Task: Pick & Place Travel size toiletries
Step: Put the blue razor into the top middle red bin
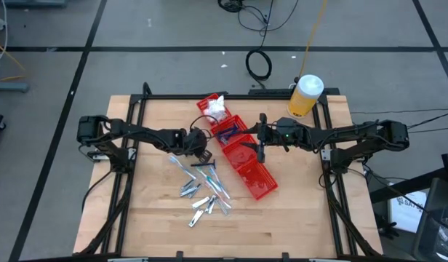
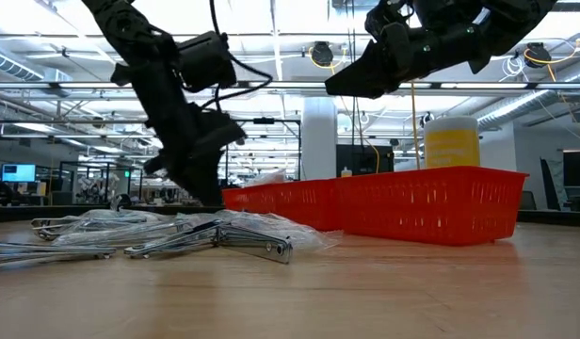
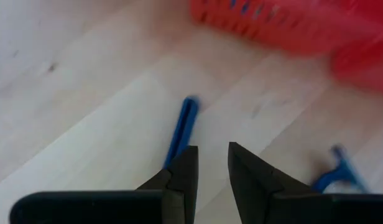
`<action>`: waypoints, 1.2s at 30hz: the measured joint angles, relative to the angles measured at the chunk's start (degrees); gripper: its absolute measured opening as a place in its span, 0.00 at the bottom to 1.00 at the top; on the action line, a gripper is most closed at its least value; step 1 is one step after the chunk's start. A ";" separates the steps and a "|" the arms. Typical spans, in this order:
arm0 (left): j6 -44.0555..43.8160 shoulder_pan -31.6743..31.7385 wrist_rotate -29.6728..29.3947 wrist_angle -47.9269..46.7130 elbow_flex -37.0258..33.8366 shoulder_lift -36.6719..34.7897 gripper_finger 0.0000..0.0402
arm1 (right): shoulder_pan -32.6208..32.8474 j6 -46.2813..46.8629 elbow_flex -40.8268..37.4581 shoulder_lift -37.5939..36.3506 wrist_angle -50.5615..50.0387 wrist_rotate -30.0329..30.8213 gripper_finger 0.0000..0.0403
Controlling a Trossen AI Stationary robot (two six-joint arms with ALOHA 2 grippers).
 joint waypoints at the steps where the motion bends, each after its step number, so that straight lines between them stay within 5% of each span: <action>1: 0.01 0.01 0.01 1.62 0.00 0.00 0.22 | 0.00 0.00 0.00 0.00 0.01 -0.01 0.46; 7: 12.30 0.41 3.95 5.11 -0.15 -0.91 0.22 | 0.00 0.00 0.00 0.00 -0.02 -0.02 0.46; 11: 5.35 0.42 3.22 5.54 0.08 -1.57 0.22 | 0.00 0.00 0.00 0.00 0.06 -0.02 0.46; 17: -3.59 0.45 -5.90 0.22 0.00 -1.54 0.22 | 0.00 0.00 0.00 0.00 0.01 -0.02 0.46; 36: -2.71 -2.48 -5.79 -5.90 0.02 -1.53 0.22 | 0.00 0.00 0.00 0.00 0.41 -0.02 0.46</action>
